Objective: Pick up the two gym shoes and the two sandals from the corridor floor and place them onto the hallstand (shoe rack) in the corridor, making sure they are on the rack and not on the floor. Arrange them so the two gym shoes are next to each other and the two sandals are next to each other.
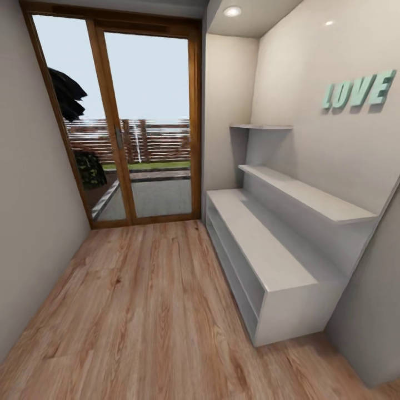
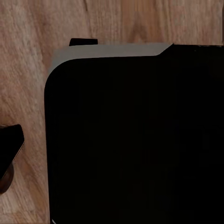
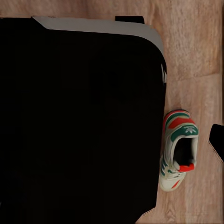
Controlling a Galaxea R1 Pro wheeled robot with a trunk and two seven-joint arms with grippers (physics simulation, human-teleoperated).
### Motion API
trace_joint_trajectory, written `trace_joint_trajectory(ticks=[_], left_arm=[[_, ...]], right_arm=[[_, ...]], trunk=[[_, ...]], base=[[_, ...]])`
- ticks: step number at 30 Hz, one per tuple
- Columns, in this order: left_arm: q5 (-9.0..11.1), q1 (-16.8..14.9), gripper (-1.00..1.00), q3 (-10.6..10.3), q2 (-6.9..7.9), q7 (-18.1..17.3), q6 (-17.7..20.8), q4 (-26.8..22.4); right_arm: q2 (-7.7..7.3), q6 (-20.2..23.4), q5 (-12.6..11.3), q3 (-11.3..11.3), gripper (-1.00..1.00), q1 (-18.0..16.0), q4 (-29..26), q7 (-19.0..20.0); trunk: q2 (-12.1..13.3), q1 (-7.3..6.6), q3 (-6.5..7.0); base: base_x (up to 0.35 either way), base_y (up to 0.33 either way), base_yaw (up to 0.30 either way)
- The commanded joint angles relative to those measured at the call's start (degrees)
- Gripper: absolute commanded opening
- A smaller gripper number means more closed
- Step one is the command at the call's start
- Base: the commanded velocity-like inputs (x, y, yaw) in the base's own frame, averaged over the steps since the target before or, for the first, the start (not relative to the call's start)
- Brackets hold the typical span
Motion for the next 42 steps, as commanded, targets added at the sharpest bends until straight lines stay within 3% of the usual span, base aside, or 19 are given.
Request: trace_joint_trajectory(ticks=[1, 16, 42], left_arm=[[0.1, 0.0, 1.00, 0.1, -0.01, -0.1, -0.1, 0.0], [0.1, 0.0, 1.00, 0.1, 0.00, -0.1, 0.0, -0.7], [0.1, 0.0, 1.00, 0.1, -0.01, -0.1, -0.1, -0.8]], right_arm=[[-0.01, 0.2, 0.0, 0.0, 1.00, 0.0, -0.1, 0.0], [-0.14, 0.1, 0.0, 0.0, 1.00, 0.0, -0.1, 0.0], [-0.84, 0.0, 0.0, 0.0, 1.00, 0.0, -1.1, 0.0]], trunk=[[0.0, 0.03, -0.05], [0.0, 0.03, -0.05], [0.0, 0.03, -0.05]], base=[[0.338, 0.000, 0.006], [0.334, 0.038, 0.002], [0.286, 0.199, 0.000]])
